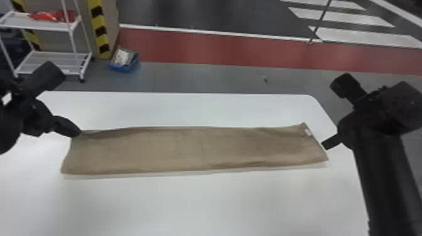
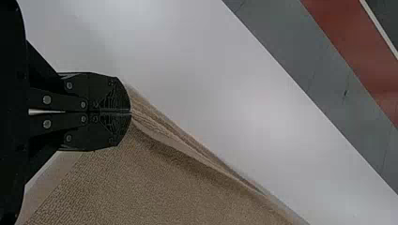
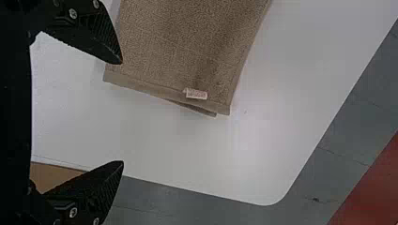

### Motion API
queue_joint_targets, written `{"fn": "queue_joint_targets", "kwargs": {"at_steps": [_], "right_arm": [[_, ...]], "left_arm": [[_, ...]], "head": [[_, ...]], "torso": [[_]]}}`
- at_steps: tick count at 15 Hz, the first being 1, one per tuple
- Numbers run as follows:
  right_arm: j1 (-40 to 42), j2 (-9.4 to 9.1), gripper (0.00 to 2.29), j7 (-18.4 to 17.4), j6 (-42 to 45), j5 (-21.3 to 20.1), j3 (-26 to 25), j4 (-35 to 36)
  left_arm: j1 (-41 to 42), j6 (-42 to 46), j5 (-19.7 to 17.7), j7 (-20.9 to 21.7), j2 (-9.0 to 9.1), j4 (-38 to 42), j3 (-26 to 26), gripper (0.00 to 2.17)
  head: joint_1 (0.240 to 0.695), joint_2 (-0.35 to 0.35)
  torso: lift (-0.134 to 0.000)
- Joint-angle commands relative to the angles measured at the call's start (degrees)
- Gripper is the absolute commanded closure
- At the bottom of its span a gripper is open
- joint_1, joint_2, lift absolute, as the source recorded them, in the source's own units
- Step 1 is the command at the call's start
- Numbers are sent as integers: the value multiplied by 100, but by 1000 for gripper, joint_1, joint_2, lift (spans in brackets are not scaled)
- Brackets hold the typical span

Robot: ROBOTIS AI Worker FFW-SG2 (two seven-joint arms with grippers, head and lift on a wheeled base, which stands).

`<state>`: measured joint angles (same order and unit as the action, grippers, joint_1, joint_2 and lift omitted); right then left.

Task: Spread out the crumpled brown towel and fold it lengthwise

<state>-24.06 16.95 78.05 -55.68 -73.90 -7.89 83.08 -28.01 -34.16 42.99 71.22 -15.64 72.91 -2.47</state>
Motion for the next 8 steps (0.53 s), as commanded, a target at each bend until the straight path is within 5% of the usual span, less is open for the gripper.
{"fn": "queue_joint_targets", "kwargs": {"at_steps": [1,3,4,8], "right_arm": [[6,-34,144,28,-53,-10,-19,-2],[6,-34,144,28,-159,-10,-37,7],[6,-34,144,28,-176,-19,-72,24],[86,10,144,28,-194,104,-274,227]], "left_arm": [[112,291,-265,-161,-27,66,115,927],[129,537,-529,-258,-89,66,221,147],[138,625,-599,-328,-89,66,238,2],[279,678,-783,-319,-71,330,511,29]], "head": [[695,-185],[695,-186],[695,-187],[695,-189]], "torso": [[-125],[-125],[-125],[-125]]}}
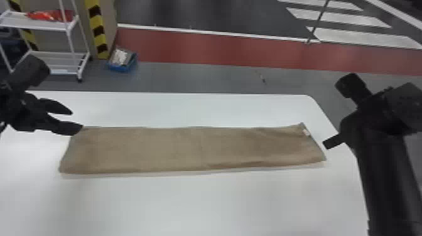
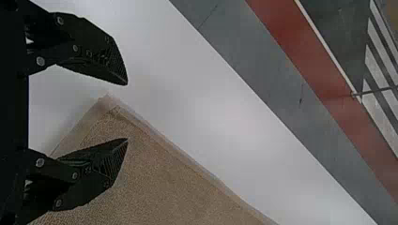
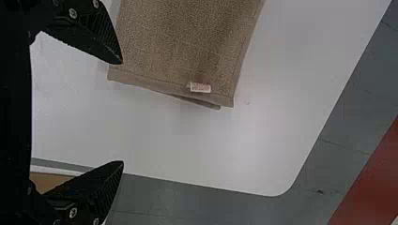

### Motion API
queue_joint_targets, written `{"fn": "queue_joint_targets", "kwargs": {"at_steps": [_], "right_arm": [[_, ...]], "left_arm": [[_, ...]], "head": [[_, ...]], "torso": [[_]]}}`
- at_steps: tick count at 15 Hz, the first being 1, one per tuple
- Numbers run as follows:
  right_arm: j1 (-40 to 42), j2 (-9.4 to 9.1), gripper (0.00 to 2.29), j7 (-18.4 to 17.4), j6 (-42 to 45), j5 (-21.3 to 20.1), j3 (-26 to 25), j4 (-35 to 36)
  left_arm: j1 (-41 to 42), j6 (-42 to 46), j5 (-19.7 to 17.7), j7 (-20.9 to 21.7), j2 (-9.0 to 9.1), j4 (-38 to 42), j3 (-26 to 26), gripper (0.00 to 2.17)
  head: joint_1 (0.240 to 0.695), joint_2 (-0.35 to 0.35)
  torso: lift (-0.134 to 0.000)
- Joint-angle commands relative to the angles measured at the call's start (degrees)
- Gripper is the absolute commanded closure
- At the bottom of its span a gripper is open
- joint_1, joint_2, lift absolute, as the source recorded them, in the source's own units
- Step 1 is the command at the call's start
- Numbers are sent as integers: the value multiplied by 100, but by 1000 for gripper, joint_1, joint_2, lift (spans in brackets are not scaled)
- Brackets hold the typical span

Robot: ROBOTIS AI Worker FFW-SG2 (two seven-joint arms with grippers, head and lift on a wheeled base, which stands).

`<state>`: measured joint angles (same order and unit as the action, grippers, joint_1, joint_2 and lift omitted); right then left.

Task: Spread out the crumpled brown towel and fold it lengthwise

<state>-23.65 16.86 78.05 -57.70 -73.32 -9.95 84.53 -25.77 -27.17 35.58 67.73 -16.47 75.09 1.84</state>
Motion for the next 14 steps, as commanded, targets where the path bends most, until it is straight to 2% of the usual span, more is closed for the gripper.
{"fn": "queue_joint_targets", "kwargs": {"at_steps": [1,5,14], "right_arm": [[80,28,144,28,8,54,-86,108],[168,19,144,28,8,98,-103,169],[282,28,144,28,-378,380,-261,363]], "left_arm": [[90,-92,-43,38,12,208,80,39],[204,-461,28,214,21,490,98,53],[626,-777,89,223,56,1008,256,76]], "head": [[695,-193],[695,-200],[695,-195]], "torso": [[-125],[-125],[-125]]}}
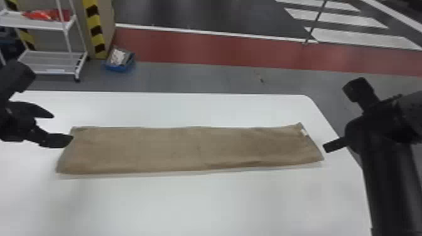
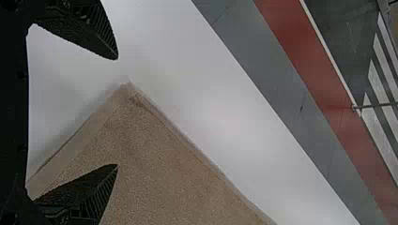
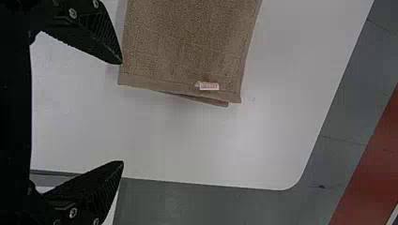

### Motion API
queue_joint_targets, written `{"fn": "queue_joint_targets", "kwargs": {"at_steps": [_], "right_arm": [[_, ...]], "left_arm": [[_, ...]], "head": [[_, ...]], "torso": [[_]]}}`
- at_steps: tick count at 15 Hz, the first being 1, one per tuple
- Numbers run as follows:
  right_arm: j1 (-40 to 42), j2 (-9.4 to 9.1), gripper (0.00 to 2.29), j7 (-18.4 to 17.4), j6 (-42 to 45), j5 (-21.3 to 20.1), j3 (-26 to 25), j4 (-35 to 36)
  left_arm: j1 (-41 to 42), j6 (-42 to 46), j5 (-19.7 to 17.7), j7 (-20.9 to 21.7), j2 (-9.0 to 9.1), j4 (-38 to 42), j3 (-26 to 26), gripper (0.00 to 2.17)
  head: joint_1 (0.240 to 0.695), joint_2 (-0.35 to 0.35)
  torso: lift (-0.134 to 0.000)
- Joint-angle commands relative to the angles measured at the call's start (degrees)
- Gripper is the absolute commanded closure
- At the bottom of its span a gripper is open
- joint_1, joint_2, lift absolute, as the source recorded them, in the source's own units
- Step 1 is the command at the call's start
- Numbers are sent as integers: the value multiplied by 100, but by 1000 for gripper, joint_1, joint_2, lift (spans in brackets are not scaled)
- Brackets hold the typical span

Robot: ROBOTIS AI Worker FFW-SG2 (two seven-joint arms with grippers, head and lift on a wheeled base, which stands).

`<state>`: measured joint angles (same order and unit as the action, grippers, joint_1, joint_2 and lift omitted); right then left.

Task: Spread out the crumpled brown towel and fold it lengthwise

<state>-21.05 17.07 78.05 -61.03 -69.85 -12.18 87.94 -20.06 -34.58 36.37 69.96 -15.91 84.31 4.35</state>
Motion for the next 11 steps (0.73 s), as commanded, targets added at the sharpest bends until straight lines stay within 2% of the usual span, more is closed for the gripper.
{"fn": "queue_joint_targets", "kwargs": {"at_steps": [1,6,11], "right_arm": [[31,7,144,28,-45,42,-48,30],[66,33,144,28,-168,192,-127,65],[119,33,110,26,-432,517,-267,188]], "left_arm": [[63,-89,11,0,0,112,13,76],[107,-282,72,35,61,235,84,80],[116,-370,107,88,105,235,128,80]], "head": [[695,-196],[695,-200],[695,-197]], "torso": [[-125],[-125],[-125]]}}
